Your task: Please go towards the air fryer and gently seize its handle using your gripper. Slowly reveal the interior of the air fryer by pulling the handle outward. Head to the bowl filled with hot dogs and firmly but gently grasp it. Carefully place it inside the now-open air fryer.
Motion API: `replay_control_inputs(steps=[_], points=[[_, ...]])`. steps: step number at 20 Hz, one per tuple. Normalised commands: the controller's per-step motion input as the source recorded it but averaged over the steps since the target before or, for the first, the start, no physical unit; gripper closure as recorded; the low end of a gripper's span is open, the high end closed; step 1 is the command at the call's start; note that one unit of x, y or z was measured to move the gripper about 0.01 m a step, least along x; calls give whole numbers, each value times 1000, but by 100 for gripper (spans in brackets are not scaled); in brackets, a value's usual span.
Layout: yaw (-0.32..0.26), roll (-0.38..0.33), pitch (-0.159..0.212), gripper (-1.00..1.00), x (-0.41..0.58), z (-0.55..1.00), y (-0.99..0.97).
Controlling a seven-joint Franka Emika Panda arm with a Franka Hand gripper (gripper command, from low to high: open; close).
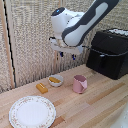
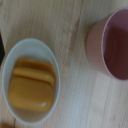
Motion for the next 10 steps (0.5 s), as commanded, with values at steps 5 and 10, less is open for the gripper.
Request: replay_control_inputs(steps=[5, 10], points=[[19, -356, -158, -100, -217, -206, -335], [3, -277, -160, -100, -187, -303, -479]])
